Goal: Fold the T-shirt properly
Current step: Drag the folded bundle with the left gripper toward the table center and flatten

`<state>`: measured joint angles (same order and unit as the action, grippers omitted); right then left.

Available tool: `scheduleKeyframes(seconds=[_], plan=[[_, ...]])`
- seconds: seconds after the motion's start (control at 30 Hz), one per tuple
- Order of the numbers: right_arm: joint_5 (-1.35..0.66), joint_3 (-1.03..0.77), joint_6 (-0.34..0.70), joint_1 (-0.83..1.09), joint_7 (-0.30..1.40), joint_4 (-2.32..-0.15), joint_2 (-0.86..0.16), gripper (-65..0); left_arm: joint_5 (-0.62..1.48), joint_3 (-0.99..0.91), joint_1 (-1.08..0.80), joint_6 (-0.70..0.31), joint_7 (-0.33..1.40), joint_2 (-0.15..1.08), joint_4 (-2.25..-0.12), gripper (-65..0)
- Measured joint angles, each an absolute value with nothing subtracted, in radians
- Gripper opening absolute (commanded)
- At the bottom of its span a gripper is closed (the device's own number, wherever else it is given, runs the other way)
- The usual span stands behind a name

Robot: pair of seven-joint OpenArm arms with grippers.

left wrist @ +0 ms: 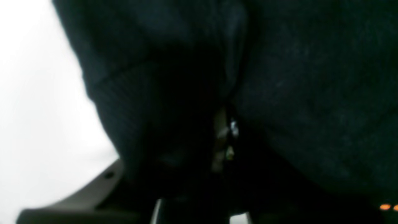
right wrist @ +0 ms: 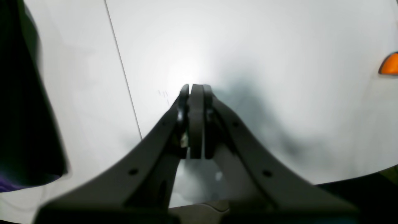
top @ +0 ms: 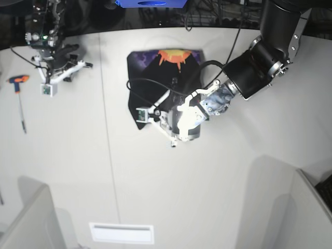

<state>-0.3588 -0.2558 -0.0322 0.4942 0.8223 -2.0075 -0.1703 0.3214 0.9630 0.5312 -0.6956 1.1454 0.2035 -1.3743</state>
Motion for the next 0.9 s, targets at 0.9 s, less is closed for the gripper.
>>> scheduleKeyframes(seconds=[0.9], plan=[[-0.360,-0.250,-0.032,0.492,0.830,-2.008,-0.170,-65.0,0.398,0.701,0.645,-0.693,1.289,0.189,-1.658,-31.8]])
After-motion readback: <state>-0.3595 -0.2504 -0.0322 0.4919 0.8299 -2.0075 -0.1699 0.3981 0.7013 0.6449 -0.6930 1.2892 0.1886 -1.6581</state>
